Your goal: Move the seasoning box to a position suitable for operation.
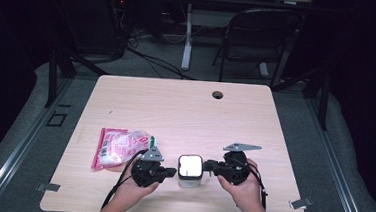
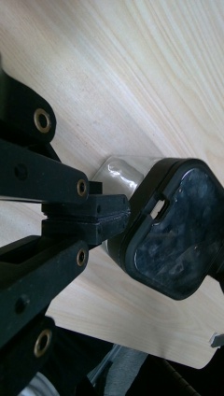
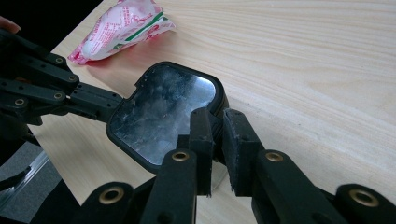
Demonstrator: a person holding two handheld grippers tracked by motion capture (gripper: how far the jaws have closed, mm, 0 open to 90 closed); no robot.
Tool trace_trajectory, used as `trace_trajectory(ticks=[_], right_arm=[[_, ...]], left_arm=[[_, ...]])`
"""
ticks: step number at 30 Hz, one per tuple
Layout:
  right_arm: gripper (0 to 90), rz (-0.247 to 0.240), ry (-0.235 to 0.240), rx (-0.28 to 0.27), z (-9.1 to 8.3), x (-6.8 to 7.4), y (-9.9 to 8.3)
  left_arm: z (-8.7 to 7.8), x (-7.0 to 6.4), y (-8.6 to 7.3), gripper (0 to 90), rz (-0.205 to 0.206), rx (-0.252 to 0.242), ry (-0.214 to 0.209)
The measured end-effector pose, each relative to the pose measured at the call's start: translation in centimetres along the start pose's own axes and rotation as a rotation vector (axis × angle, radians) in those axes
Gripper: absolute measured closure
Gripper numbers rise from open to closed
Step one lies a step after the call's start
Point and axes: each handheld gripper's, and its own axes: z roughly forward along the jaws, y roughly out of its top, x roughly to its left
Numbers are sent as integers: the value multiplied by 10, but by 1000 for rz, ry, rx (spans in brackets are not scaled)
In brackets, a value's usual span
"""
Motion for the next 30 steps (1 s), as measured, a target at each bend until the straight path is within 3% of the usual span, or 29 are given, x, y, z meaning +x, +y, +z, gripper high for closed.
trace_trajectory(ticks=[5,22,30], right_arm=[[826,13,-3,-1,0,0,0],[831,38,1,-10,0,-2,-2],[729,22,30,-15,-1,-1,-4]], left_arm=[[1,-2,0,900,7,4,9],[-2,-4,5,888,-13,-64,0],[-2,-2,10,861,-27,-85,2]])
